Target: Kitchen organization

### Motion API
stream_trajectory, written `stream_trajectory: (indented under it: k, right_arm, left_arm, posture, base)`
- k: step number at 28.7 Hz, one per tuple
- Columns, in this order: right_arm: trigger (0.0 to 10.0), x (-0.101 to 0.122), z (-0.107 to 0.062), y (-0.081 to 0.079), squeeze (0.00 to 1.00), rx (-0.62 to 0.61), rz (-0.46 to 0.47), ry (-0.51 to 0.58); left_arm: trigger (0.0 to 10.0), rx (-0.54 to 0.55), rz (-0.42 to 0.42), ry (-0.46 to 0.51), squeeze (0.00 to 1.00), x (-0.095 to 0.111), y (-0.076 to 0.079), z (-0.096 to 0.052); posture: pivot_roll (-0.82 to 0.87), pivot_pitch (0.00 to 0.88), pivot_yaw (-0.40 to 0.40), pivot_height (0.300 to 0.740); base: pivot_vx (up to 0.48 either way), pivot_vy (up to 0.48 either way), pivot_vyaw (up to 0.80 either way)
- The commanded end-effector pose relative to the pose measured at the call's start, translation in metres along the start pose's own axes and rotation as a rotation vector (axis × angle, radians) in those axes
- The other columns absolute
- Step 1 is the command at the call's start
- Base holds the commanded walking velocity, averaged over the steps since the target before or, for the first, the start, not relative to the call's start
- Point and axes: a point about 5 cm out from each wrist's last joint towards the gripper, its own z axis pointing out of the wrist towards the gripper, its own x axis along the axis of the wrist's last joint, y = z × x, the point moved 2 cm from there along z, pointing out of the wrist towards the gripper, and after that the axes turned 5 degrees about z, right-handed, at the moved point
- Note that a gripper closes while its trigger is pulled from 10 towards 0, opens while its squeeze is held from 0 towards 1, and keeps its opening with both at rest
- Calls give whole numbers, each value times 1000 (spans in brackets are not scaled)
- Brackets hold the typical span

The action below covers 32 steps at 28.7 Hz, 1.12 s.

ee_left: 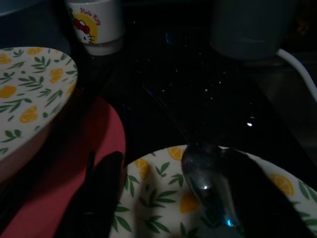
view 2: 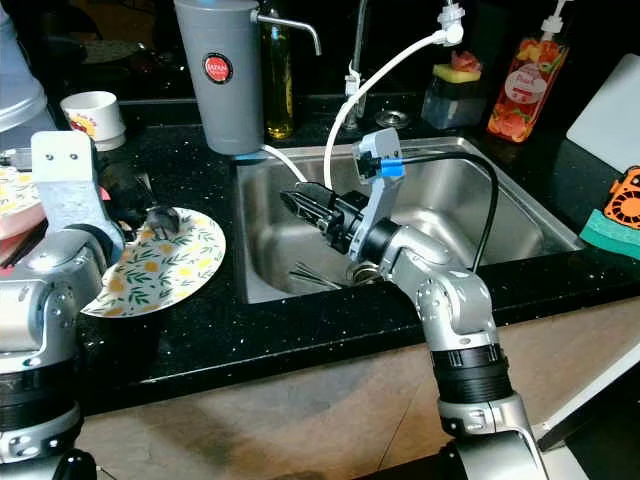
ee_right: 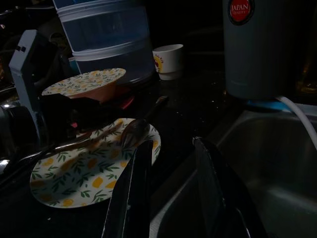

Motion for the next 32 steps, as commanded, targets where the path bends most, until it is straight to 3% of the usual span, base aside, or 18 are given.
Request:
stream_trajectory:
  k: [1,4,5,8,23,32]
  right_arm:
    - [10000,0,-3,-1,0,4,-5,-5]
    - [10000,1,-5,-1,0,10,-5,-11]
    - [10000,1,-5,-2,0,14,-6,-14]
    - [10000,1,-5,-2,0,20,-5,-18]
    - [10000,0,-4,-4,0,48,-10,-34]
    - [10000,-3,-5,-7,0,81,-24,-64]
  left_arm:
    - [10000,11,5,-31,1000,-5,-1,-1]
    - [10000,49,0,-81,1000,-10,-3,-5]
    - [10000,54,12,-106,0,-12,-3,-7]
    - [10000,58,41,-143,0,-16,-2,-13]
    - [10000,152,-30,-192,0,-21,-12,-38]
    - [10000,124,-68,-269,0,-36,-11,-39]
  posture:
    - [31,103,5,740]
    - [31,103,5,740]
    - [31,103,5,740]
    - [27,107,3,740]
    - [36,109,-3,740]
    - [34,104,-6,740]
  base:
    - [0,0,0]
    - [0,0,0]
    - [0,0,0]
    - [0,0,0]
    - [0,0,0]
    - [0,0,0]
